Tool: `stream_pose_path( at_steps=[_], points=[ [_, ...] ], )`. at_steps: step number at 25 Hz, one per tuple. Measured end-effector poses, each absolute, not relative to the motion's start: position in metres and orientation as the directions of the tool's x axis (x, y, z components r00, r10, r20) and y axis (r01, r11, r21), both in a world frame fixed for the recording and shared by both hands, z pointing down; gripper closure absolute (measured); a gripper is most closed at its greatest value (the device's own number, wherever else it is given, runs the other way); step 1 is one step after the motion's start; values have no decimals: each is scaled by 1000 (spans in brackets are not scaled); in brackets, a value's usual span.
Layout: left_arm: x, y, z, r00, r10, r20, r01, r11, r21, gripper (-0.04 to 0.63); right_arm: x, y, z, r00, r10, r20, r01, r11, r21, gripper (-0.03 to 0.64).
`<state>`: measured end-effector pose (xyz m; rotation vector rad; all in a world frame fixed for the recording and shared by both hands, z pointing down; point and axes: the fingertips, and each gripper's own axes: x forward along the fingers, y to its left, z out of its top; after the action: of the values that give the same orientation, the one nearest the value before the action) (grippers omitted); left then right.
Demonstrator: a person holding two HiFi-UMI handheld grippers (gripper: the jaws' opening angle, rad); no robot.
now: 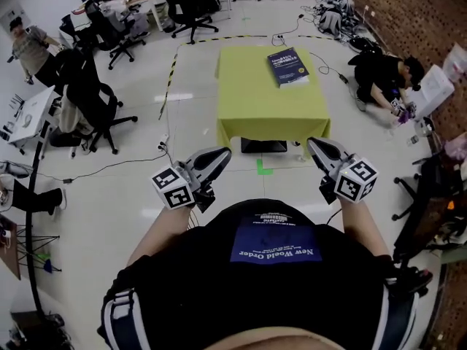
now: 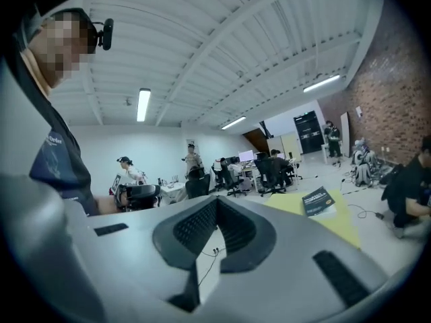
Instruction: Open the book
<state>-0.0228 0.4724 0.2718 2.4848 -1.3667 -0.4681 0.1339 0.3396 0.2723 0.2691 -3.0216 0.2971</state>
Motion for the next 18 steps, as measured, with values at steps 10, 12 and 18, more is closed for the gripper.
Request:
stream_pose_path(
  at_steps=[10,12,18],
  points=[
    [-72,361,283,567,-809,-155,-716,-577,394,589,94,240,295,-963,-226,144,-254,940,-226,630],
    [-72,333,287,555,-821,-134,-727,-557,401,589,95,209,298,-966,-219,139,-248,938,-243,630],
    [-72,239,278,486,-868,-105,-785,-486,384,589,72,107,292,-987,-105,119,-131,962,-240,630]
  ],
)
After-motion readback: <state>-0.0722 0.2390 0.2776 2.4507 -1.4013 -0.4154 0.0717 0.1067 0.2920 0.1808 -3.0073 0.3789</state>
